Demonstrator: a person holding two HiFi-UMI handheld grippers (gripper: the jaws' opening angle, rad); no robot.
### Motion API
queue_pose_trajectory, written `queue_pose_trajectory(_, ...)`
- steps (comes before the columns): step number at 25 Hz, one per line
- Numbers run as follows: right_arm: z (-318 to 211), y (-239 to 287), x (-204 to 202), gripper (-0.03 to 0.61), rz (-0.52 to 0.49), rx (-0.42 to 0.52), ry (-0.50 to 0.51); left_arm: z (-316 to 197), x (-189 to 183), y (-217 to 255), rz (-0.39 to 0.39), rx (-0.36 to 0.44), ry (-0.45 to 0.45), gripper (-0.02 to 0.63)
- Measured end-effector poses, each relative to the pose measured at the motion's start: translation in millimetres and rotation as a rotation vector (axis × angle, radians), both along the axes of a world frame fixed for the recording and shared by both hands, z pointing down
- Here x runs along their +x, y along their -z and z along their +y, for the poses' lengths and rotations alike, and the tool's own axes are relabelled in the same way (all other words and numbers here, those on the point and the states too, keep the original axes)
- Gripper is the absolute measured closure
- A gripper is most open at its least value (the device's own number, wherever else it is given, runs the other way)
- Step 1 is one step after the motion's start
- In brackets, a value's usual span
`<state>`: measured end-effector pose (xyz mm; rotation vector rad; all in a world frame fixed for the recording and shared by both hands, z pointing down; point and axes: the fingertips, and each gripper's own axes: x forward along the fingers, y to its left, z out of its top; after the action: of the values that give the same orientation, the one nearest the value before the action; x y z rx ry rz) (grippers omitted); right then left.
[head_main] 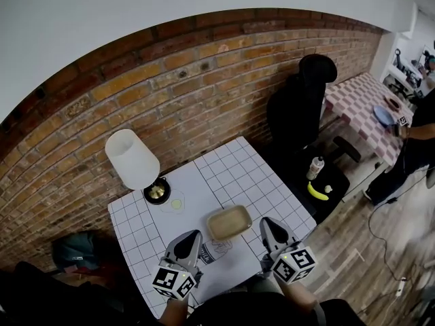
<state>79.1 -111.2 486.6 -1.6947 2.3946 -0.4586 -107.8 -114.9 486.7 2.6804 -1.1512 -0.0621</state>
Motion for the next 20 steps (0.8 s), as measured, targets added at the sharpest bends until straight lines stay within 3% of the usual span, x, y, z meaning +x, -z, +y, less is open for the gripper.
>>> queue_pose_trajectory(20, -63.8, -69.8, 6.2, 0.574, 0.051, -0.117, 0.181, -41.7, 9.1, -64.5, -0.026, -0.139, 0.203, 0.604)
